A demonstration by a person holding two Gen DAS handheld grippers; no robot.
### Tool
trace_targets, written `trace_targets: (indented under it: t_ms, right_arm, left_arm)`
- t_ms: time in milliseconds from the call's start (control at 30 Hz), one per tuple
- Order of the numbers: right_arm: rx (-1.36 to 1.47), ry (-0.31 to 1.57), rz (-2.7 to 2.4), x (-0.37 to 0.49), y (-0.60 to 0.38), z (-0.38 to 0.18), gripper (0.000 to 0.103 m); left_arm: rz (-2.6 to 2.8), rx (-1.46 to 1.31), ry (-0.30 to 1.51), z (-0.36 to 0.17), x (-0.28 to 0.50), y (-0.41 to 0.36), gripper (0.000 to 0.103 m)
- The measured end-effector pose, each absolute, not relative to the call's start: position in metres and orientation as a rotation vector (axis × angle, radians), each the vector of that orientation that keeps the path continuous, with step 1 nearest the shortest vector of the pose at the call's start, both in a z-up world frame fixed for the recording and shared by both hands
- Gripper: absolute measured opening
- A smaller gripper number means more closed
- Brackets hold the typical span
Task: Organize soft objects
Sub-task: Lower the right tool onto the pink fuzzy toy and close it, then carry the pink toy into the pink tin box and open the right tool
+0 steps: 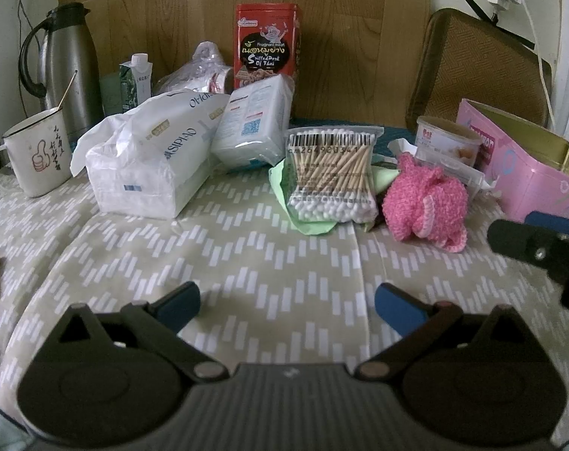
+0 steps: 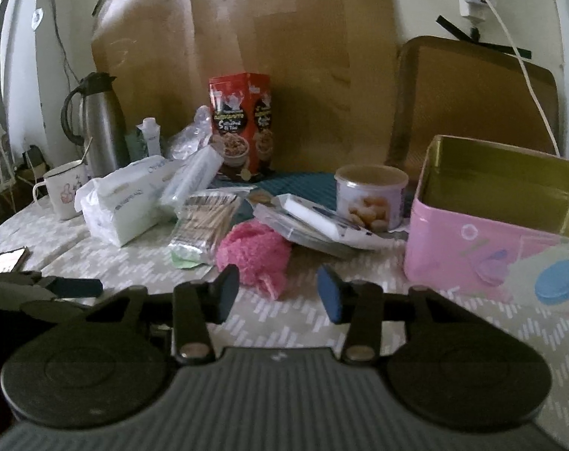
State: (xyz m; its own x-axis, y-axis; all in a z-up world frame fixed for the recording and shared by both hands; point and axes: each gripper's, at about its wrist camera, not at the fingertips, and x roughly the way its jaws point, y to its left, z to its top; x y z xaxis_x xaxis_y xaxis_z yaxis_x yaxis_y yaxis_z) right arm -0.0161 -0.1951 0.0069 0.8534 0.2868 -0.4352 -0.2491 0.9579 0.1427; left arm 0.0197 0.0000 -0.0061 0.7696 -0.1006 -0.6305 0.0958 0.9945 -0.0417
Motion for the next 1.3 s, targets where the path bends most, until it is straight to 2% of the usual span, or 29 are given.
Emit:
trace_targets:
  t_ms: [400, 433, 467, 733, 867, 1000, 1067, 1133, 1167, 1300]
  right_arm:
    - [0.104, 0.575, 0.373, 0.032, -0.179, 0.002, 0.05]
    - [0.103, 0.582, 0.376, 0.037, -0.177, 0.0, 0.047]
    - [0.122, 0.585, 0.386, 0.039, -0.178, -0.001, 0.037]
    - [0.088, 0.562, 0.434, -0.031, -0.21, -0.003, 0.036]
    - [0.089, 0.55, 0.444, -0.066, -0.222, -0.009, 0.036]
    - [0.118, 0.534, 0.445, -0.071, -0.225, -0.012, 0.041]
    - [0.125, 0.543, 0.446, -0.067, -0.225, -0.016, 0.045]
    - [0.109, 0.542, 0.443, -0.065, -0.222, -0.02, 0.044]
    - [0.097, 0.537, 0.437, -0.066, -0.221, -0.021, 0.04]
    - [0.101, 0.476, 0.396, -0.073, -0.232, -0.015, 0.037]
  left_arm:
    - [-0.121, -0.078, 0.665, -0.005, 0.018, 0.011, 0.103]
    - [-0.124, -0.075, 0.666, -0.005, 0.018, 0.011, 0.103]
    - [-0.129, -0.077, 0.666, -0.005, 0.018, 0.012, 0.103]
    - [-0.266, -0.157, 0.685, -0.001, 0.018, 0.025, 0.103]
    - [-0.455, -0.301, 0.752, 0.011, 0.019, 0.022, 0.101]
    - [-0.614, -0.265, 0.792, 0.02, 0.015, -0.009, 0.092]
    - [-0.665, -0.21, 0.82, 0.021, 0.013, -0.031, 0.083]
    - [-0.719, -0.19, 0.86, 0.015, 0.015, -0.046, 0.062]
    - [-0.745, -0.203, 0.874, 0.014, 0.016, -0.05, 0.057]
    - [-0.788, -0.164, 0.805, 0.032, 0.013, -0.07, 0.057]
